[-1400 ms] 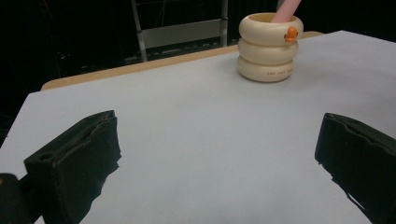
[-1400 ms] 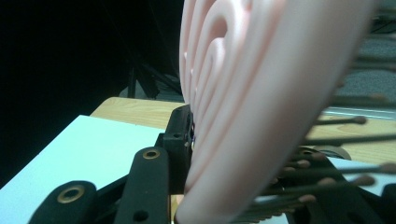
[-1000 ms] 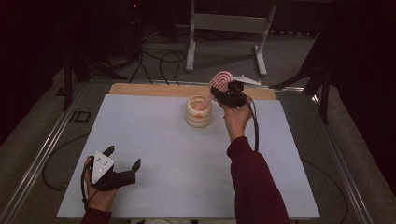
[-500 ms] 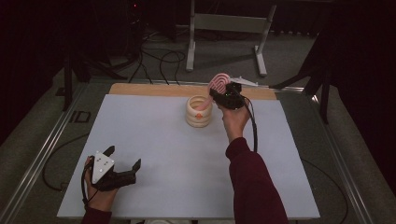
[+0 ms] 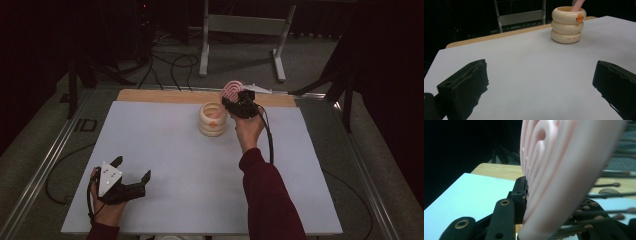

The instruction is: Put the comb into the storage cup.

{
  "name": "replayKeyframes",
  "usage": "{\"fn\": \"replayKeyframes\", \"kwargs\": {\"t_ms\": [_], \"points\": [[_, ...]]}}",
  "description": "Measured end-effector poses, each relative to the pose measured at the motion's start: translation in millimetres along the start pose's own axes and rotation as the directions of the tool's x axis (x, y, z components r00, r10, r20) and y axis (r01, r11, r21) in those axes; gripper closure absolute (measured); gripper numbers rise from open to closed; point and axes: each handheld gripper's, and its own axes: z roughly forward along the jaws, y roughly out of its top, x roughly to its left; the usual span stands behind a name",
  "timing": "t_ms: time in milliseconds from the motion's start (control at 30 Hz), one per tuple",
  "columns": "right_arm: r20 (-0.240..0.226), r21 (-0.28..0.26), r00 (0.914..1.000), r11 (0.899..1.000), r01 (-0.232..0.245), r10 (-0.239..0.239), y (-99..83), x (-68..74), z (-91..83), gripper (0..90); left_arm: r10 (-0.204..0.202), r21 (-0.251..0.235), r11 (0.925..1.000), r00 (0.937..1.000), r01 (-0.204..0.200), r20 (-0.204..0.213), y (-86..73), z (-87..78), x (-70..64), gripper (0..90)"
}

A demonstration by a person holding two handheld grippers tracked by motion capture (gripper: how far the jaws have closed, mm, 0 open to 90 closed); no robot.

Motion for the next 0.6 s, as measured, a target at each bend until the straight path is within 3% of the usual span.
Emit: {"fn": "replayKeyframes", "kwargs": {"t_ms": [600], "points": [[0.003, 0.02, 1.0, 1.0, -0.002, 0.002, -4.6, 2.1, 7.7, 64.1, -0.002, -0.002, 1.0, 1.0, 0.002, 0.0, 0.1, -0.3, -0.1, 0.6]]}}
